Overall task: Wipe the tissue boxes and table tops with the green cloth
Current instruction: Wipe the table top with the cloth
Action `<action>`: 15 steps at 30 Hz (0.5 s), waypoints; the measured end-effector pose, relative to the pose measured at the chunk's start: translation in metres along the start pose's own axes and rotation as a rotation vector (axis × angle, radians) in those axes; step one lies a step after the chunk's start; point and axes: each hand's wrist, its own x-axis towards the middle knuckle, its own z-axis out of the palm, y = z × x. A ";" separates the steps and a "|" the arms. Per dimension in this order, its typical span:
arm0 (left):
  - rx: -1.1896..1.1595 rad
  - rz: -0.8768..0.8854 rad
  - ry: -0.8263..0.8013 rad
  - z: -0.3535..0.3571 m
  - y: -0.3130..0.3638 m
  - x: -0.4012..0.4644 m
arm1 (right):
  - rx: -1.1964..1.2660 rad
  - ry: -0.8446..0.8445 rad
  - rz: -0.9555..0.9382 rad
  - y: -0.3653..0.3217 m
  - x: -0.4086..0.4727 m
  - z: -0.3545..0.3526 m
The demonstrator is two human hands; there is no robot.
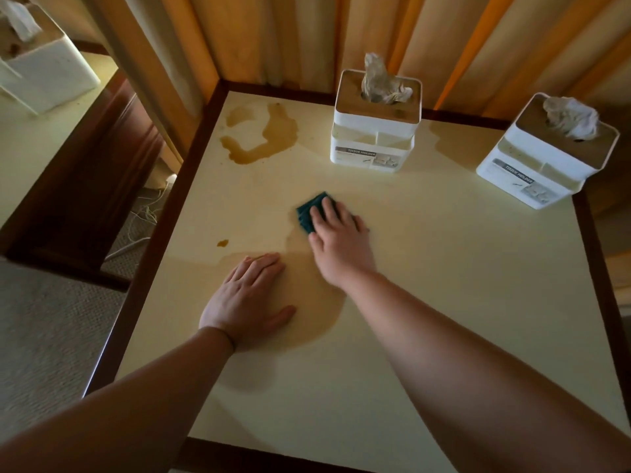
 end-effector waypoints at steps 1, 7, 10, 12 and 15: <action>-0.004 -0.002 0.000 -0.001 0.001 0.000 | 0.007 -0.012 -0.042 -0.006 -0.013 0.005; -0.019 -0.029 -0.006 -0.002 0.003 -0.001 | -0.004 0.053 -0.012 0.040 -0.093 0.016; -0.027 -0.037 -0.008 -0.002 0.003 -0.001 | -0.013 0.104 0.179 0.085 -0.085 0.002; -0.022 -0.031 -0.005 -0.002 0.002 0.000 | -0.006 0.095 0.288 0.103 -0.057 -0.008; -0.017 -0.007 -0.001 -0.001 0.000 0.001 | 0.018 0.115 0.398 0.096 -0.007 -0.019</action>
